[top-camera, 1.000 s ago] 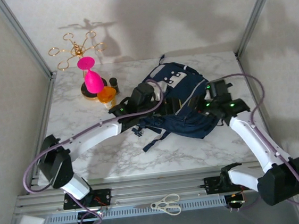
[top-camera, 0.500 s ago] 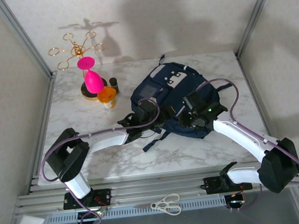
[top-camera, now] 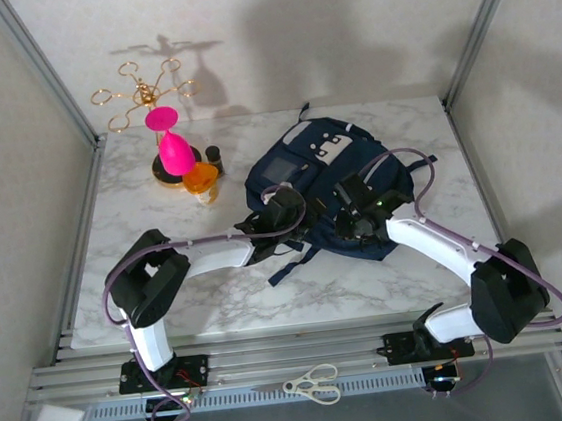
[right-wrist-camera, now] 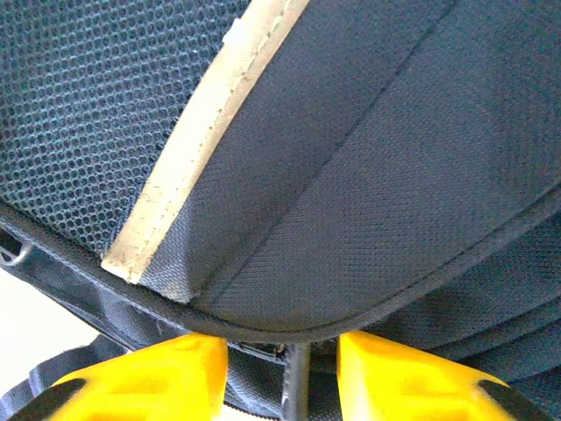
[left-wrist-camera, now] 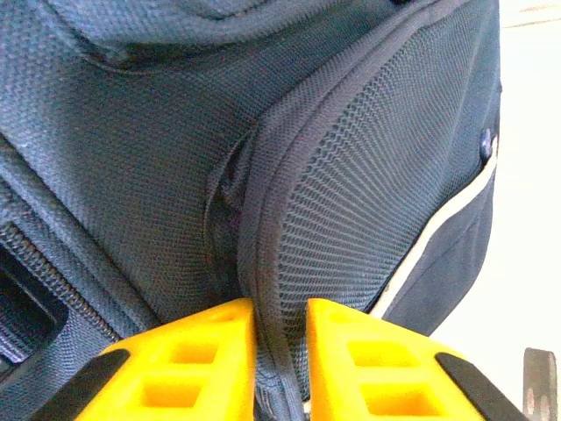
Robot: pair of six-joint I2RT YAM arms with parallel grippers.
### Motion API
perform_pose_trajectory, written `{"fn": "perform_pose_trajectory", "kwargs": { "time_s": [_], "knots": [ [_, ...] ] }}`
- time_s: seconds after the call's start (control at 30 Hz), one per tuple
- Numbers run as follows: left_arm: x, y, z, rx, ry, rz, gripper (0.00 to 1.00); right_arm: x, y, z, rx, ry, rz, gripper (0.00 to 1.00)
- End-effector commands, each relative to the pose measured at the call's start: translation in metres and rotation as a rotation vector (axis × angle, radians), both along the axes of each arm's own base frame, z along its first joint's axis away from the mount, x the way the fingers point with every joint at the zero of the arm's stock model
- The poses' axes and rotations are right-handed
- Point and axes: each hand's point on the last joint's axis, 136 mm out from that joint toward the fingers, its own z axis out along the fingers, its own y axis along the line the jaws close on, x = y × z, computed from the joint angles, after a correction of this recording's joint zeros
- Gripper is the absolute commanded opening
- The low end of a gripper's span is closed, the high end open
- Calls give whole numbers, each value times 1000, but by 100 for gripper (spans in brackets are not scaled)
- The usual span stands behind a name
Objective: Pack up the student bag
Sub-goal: Zip the student bag at the center of the table.
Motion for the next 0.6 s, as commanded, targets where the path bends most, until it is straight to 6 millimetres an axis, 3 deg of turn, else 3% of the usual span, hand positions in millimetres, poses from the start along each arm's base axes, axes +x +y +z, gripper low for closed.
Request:
{"fn": "perform_pose_trajectory", "kwargs": {
  "time_s": [0.0, 0.2, 0.3, 0.4, 0.57],
  "knots": [
    [24, 4, 14, 3, -50, 79, 11, 12, -2, -6, -32, -40, -37, 35],
    [27, 16, 9, 48, -46, 108, 0, 7, -19, -10, -110, -23, -76, 22],
    [31, 19, 7, 55, -43, 116, 0, 4, -28, -10, -141, -27, -92, 20],
    [31, 23, 8, 66, -45, 124, 0, 6, -33, -10, -134, -30, -107, 12],
    [38, 39, 9, 100, -52, 158, 0, 14, -35, 11, -103, -93, -95, 2]
  ]
}}
